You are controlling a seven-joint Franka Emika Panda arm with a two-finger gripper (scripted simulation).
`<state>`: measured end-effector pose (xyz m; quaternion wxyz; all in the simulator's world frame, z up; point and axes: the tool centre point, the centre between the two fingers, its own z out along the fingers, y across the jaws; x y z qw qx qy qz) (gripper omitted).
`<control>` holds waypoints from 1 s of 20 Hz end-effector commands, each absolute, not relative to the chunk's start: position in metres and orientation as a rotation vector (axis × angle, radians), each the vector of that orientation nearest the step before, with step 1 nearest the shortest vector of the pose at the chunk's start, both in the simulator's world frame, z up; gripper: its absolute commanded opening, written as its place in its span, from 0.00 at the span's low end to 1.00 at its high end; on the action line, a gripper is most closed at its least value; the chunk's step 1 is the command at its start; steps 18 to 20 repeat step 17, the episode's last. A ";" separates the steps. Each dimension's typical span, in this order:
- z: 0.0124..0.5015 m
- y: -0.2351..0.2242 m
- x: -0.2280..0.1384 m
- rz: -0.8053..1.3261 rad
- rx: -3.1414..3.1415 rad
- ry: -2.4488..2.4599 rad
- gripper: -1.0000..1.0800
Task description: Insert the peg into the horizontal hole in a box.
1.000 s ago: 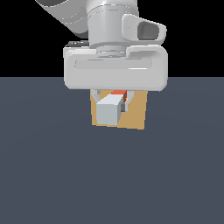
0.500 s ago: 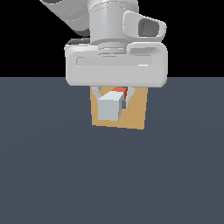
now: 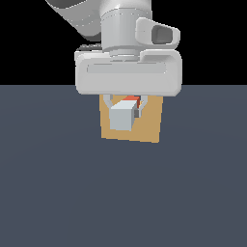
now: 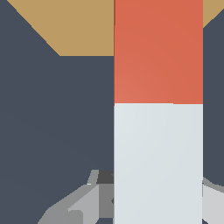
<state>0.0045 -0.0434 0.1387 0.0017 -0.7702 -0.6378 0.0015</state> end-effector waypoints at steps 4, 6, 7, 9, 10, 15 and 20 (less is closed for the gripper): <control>0.141 -0.007 0.011 -0.001 -2.417 -2.005 0.00; 0.141 0.011 0.015 -0.002 -2.418 -2.005 0.00; 0.141 0.019 0.016 -0.002 -2.418 -2.005 0.00; 0.142 0.033 0.019 -0.003 -2.418 -2.005 0.00; 0.142 0.039 0.020 -0.003 -2.418 -2.005 0.00; 0.142 0.056 0.025 -0.003 -2.418 -2.005 0.00; 0.142 0.057 0.025 -0.003 -2.418 -2.005 0.00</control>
